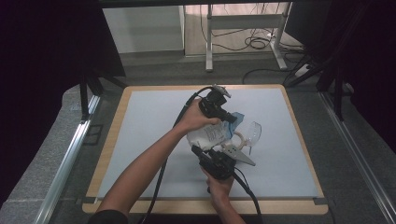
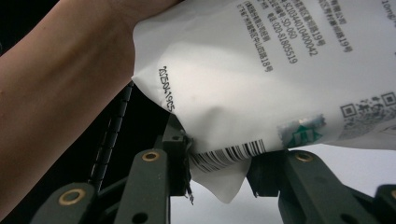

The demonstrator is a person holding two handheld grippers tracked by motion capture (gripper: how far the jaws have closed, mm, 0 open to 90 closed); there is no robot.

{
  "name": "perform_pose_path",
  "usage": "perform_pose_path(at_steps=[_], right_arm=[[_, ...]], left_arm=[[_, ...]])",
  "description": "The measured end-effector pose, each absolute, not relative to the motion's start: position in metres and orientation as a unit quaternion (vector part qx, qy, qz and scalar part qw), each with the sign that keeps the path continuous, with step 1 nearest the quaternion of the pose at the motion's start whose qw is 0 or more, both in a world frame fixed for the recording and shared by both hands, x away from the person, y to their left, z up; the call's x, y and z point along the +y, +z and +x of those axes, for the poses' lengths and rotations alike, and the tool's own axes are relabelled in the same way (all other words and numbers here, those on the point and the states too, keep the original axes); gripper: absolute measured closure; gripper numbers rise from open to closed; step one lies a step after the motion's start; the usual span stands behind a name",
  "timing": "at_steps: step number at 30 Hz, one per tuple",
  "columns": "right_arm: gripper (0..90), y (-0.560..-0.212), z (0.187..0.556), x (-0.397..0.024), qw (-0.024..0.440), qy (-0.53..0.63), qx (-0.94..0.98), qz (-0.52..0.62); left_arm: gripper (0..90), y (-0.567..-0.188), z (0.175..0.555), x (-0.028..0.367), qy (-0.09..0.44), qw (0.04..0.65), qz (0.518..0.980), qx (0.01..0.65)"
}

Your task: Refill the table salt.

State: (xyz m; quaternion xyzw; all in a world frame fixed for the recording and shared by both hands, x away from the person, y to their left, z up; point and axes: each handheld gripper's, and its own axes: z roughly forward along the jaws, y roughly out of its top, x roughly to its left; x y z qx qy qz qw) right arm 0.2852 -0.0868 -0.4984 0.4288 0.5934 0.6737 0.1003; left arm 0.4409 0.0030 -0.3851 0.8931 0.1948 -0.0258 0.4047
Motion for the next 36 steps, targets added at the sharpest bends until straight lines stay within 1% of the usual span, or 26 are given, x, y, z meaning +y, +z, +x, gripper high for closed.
perform_pose_path(at_steps=[36], right_arm=[[65.4,-0.5004,0.286,-0.0897,0.092,0.676,0.588,0.434]], left_arm=[[89.6,-0.3865,0.4425,-0.0006,-0.027,0.4,0.896,0.193]])
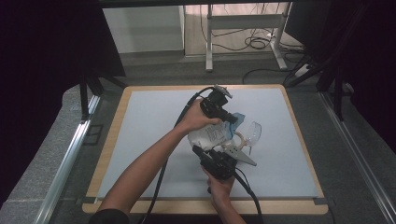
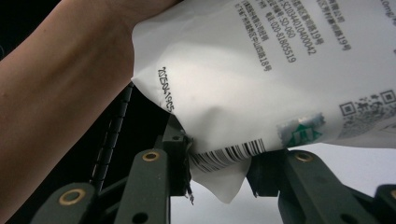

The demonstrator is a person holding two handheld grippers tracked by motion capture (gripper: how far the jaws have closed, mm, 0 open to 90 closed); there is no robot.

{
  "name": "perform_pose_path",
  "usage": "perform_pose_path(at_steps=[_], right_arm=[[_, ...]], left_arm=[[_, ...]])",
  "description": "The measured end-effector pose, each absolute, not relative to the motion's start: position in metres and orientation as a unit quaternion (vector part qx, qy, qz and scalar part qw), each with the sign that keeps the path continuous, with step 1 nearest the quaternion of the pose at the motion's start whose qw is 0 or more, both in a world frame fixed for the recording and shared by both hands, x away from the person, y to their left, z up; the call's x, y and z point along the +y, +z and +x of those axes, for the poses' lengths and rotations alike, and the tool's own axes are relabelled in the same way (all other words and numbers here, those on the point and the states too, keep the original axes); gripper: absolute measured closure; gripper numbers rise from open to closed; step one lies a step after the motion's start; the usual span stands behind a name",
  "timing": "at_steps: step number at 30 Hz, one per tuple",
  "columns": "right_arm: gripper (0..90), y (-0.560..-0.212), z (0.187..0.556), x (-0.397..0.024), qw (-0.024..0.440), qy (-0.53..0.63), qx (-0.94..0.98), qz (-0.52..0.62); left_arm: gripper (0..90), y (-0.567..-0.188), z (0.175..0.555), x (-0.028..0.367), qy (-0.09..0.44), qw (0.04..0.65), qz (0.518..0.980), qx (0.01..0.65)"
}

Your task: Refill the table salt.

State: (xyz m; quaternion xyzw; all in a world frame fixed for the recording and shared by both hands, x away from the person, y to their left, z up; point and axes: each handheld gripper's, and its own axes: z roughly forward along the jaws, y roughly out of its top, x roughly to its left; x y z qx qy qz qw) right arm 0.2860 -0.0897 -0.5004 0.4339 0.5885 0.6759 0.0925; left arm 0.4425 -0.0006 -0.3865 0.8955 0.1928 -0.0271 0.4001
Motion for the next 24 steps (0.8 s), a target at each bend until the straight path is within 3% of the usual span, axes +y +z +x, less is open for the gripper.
perform_pose_path(at_steps=[24], right_arm=[[65.5,-0.5006,0.2868,-0.0897,0.094,0.677,0.586,0.436]], left_arm=[[89.6,-0.3866,0.4437,-0.002,-0.026,0.397,0.897,0.192]])
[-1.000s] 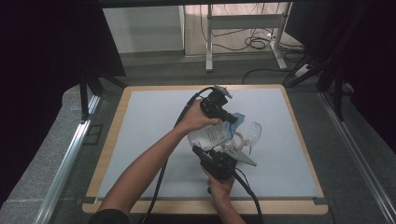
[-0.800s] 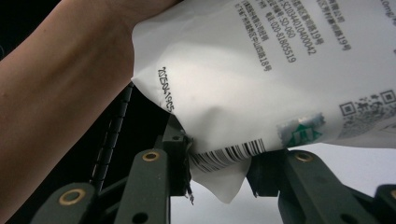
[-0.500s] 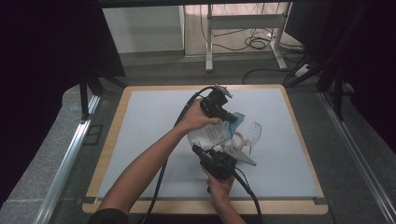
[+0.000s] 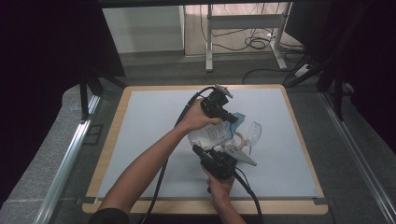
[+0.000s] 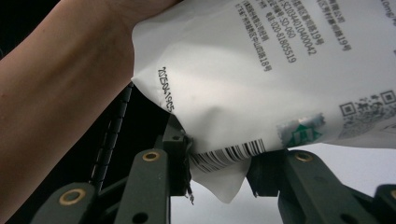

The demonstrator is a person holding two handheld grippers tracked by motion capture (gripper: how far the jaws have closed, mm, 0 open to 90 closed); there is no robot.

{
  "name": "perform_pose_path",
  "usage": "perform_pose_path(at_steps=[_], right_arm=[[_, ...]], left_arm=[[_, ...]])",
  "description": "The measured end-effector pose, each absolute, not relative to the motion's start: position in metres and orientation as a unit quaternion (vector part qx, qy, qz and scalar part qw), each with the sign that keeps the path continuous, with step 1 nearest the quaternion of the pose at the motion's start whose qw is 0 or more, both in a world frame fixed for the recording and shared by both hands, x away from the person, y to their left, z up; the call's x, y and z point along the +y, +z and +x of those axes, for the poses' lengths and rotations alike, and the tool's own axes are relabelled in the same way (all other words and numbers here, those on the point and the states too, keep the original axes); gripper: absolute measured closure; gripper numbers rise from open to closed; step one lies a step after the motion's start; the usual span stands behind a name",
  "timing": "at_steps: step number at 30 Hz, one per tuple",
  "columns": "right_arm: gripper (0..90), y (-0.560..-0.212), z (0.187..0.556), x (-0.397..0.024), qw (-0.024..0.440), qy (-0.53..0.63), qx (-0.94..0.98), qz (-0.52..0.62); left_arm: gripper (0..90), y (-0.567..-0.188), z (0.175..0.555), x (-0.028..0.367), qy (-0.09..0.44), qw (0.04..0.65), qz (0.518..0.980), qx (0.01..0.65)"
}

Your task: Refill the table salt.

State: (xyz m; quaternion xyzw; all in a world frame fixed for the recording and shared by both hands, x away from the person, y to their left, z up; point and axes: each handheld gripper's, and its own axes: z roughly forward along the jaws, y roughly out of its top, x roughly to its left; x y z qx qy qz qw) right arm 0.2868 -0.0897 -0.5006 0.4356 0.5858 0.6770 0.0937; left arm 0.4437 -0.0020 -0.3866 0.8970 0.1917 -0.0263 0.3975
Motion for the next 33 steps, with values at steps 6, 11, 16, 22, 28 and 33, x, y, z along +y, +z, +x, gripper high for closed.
perform_pose_path(at_steps=[6,11,16,22,28,33], right_arm=[[65.5,-0.5008,0.2869,-0.0898,0.093,0.677,0.585,0.436],[65.5,-0.5007,0.2871,-0.0899,0.094,0.678,0.585,0.436],[65.5,-0.5002,0.287,-0.0902,0.093,0.678,0.583,0.437],[65.5,-0.5003,0.2872,-0.0906,0.094,0.678,0.583,0.437],[65.5,-0.5005,0.2873,-0.0907,0.094,0.678,0.583,0.438],[65.6,-0.5006,0.2874,-0.0906,0.093,0.678,0.582,0.438]], left_arm=[[89.6,-0.3868,0.4439,-0.0025,-0.027,0.396,0.897,0.192],[89.6,-0.3861,0.4439,-0.0027,-0.026,0.396,0.898,0.192],[89.6,-0.3856,0.4439,-0.0035,-0.026,0.396,0.898,0.191],[89.6,-0.3857,0.4442,-0.0039,-0.026,0.396,0.898,0.191],[89.6,-0.3858,0.4445,-0.0043,-0.026,0.395,0.898,0.19],[89.6,-0.3859,0.4445,-0.0041,-0.026,0.395,0.898,0.191]])
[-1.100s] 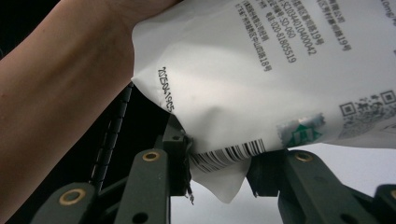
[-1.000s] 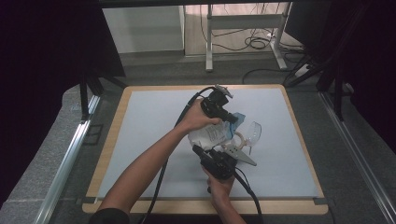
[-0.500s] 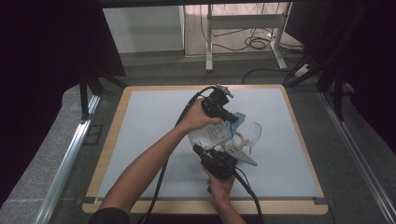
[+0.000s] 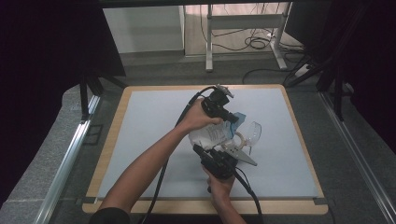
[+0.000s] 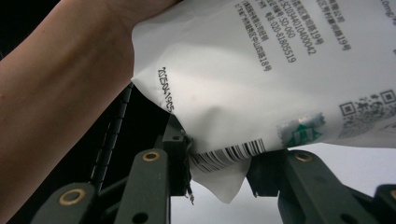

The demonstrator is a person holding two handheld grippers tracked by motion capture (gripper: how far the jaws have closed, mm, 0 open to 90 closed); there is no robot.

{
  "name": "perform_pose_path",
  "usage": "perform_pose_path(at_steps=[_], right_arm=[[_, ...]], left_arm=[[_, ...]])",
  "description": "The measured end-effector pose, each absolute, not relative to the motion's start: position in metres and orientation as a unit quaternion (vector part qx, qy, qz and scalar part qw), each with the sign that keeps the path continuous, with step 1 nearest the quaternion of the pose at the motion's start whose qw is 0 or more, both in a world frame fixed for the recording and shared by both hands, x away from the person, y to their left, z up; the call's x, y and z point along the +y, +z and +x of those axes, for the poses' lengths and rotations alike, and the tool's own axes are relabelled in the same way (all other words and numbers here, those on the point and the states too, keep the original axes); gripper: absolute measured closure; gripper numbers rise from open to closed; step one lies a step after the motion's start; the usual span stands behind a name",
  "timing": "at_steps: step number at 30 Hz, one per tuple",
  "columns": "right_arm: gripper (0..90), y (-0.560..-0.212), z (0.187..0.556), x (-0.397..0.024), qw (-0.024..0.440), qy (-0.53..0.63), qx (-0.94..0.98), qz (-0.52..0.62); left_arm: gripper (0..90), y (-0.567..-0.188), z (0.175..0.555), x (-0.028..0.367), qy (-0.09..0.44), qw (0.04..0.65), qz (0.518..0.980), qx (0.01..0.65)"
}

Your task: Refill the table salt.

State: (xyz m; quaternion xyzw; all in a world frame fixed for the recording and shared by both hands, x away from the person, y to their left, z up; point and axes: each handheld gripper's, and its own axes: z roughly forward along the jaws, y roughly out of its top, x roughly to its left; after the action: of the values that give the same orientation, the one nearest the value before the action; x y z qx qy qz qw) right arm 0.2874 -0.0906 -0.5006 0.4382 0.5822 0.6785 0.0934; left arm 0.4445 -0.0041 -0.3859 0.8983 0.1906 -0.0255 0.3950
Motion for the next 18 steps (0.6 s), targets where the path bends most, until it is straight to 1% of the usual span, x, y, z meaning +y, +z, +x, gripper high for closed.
perform_pose_path(at_steps=[18], right_arm=[[65.8,-0.4984,0.2864,-0.0863,0.089,0.682,0.578,0.439]], left_arm=[[89.6,-0.3833,0.4431,-0.0009,-0.021,0.392,0.9,0.191]])
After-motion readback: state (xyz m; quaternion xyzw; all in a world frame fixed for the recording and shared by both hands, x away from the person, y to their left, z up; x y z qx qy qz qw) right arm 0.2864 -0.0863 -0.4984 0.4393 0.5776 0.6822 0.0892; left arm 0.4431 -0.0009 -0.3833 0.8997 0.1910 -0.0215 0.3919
